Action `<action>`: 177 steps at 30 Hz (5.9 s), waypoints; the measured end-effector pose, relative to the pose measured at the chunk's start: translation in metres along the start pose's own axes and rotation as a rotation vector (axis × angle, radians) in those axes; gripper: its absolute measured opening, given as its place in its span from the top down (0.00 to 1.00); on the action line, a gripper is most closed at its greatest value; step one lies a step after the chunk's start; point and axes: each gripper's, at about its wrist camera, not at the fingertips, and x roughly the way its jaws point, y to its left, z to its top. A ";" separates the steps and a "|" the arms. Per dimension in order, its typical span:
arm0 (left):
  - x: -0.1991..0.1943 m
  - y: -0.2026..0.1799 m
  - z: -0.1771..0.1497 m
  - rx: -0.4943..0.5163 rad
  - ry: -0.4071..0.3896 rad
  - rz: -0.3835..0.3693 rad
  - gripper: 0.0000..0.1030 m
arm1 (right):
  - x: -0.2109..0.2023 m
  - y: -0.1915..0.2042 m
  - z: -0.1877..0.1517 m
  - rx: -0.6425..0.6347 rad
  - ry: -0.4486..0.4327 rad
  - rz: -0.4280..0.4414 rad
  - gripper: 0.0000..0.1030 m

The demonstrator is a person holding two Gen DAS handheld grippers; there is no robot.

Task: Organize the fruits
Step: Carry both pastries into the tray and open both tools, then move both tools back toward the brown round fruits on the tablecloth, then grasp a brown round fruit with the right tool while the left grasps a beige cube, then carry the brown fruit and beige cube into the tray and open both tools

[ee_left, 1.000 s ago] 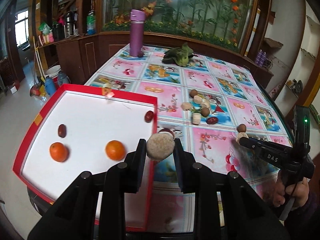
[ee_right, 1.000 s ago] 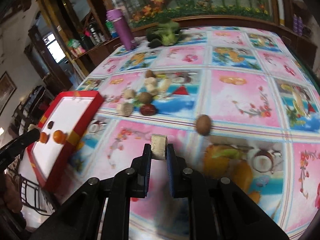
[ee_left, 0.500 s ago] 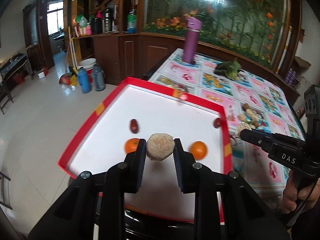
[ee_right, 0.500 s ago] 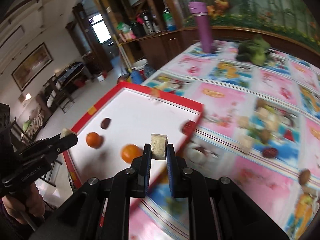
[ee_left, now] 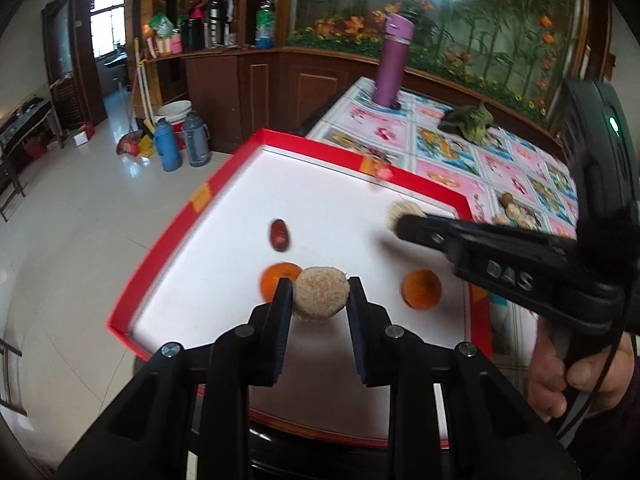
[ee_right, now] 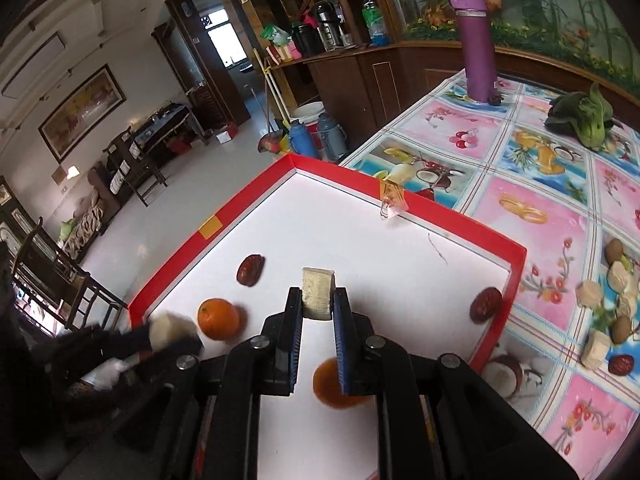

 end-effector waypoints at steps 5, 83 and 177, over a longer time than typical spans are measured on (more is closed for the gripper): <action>0.015 -0.010 -0.008 0.023 0.053 -0.008 0.72 | 0.013 -0.004 0.004 0.001 0.045 -0.026 0.88; 0.129 -0.237 0.037 0.356 0.201 -0.113 0.57 | -0.142 -0.226 -0.103 0.283 -0.036 -0.340 0.79; -0.020 -0.051 0.020 0.091 -0.086 0.198 0.23 | -0.082 -0.048 -0.039 0.071 -0.043 -0.103 0.68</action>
